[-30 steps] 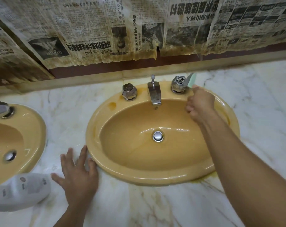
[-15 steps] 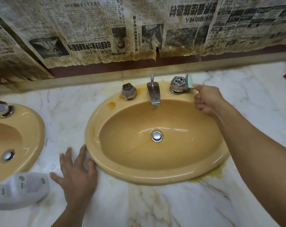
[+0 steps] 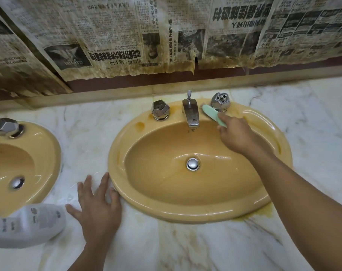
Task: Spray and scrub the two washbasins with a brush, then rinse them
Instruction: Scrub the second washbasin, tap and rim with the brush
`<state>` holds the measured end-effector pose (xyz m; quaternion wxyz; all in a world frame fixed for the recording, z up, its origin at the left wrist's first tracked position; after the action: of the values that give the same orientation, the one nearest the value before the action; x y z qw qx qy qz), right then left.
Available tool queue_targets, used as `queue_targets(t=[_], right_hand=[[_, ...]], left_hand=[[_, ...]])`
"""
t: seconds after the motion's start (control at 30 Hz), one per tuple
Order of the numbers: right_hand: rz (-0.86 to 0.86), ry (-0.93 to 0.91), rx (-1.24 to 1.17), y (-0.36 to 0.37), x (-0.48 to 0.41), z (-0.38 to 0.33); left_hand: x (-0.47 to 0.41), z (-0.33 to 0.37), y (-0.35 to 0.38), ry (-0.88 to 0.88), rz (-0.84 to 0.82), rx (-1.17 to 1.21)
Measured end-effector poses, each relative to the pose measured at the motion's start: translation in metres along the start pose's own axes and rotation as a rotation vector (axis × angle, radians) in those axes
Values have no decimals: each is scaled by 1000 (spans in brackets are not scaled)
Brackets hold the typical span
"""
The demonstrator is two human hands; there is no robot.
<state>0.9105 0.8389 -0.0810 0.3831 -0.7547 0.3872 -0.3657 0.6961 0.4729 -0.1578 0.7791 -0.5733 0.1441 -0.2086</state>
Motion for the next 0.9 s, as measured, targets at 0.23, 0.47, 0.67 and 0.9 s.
queue_targets(t=[0.23, 0.47, 0.67, 0.9], right_hand=[[52, -29, -38, 14, -19, -11], [119, -1, -85, 19, 3, 9], [192, 60, -218, -45, 22, 65], [-8, 225, -370, -85, -81, 86]], left_hand=[[0, 1, -1, -3, 0, -6], [0, 1, -1, -26, 1, 5], [-1, -1, 1, -2, 10, -2], [-2, -2, 3, 5, 22, -13]])
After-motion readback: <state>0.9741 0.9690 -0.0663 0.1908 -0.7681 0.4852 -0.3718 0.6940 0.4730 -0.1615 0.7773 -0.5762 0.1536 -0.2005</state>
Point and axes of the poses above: each hand's wrist, its own x-axis away from the middle knuckle, its own y-axis out of the palm, z = x × y, the point moved 4 cm from there along -x, towards the middle knuckle, and after that the axes turned 4 degrees about y, right-handed, at the moved point
